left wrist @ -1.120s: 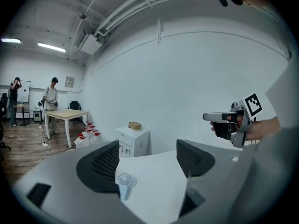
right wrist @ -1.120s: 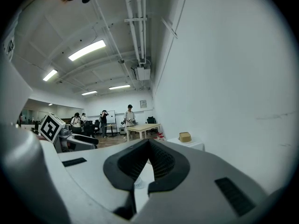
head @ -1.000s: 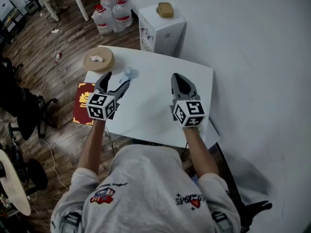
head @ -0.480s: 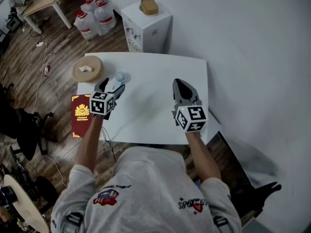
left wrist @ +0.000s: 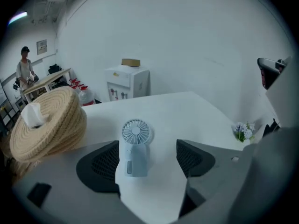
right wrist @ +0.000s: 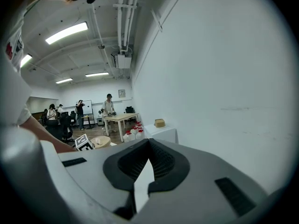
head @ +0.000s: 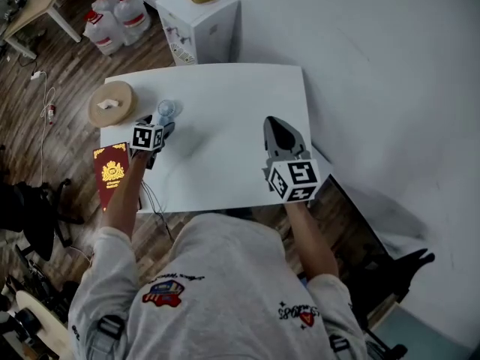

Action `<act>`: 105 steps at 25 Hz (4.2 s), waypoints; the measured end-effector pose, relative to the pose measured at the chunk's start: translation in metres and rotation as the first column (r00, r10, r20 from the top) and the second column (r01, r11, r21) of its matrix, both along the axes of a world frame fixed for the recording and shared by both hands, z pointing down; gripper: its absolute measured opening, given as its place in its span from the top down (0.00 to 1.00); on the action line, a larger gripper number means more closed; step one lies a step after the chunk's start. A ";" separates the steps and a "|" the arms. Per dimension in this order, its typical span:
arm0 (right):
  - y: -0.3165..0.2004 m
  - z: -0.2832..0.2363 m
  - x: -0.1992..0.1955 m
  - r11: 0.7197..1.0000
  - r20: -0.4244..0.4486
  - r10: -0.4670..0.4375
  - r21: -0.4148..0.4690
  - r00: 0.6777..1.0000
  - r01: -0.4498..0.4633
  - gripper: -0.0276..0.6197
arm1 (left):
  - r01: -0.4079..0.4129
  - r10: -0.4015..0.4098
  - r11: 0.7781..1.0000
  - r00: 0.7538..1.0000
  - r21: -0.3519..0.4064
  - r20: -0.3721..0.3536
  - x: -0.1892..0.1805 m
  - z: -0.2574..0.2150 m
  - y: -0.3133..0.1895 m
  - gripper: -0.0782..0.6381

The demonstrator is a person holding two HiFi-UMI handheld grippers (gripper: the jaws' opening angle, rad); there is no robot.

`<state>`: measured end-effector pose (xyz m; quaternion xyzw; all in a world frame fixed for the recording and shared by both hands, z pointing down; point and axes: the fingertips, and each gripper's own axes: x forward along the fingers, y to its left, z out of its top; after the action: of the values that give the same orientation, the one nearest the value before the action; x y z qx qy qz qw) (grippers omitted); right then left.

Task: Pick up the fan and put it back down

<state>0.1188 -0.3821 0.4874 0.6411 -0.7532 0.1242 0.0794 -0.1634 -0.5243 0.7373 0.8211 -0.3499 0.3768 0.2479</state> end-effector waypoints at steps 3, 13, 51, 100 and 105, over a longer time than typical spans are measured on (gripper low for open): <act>0.009 0.007 0.010 0.999 -0.005 0.036 -0.019 0.999 -0.036 0.97 | 0.001 0.002 0.999 0.999 -0.043 0.053 -0.002 0.023 -0.007 0.36; 0.036 0.010 0.050 0.989 -0.021 0.140 -0.043 0.990 -0.141 0.97 | 0.050 -0.035 0.990 0.993 -0.130 0.116 0.002 0.064 -0.018 0.41; 0.010 -0.018 -0.039 0.989 0.012 -0.138 0.057 0.990 0.137 0.97 | 0.219 -0.104 0.899 0.948 0.379 -0.301 -0.025 -0.192 0.037 0.60; 0.015 -0.019 0.014 0.998 0.058 -0.023 0.068 0.998 0.019 0.97 | 0.065 0.158 0.871 0.901 0.487 -0.404 0.079 -0.288 0.064 0.60; 0.048 -0.004 0.072 0.994 0.064 0.103 0.038 0.993 -0.105 0.97 | -0.061 0.269 0.881 0.881 0.469 -0.390 0.153 -0.273 0.067 0.60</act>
<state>0.1905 -0.3344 0.4832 0.6768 -0.7233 0.1324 0.0359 -0.0101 -0.4575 0.4639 0.9469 -0.2874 0.1098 0.0935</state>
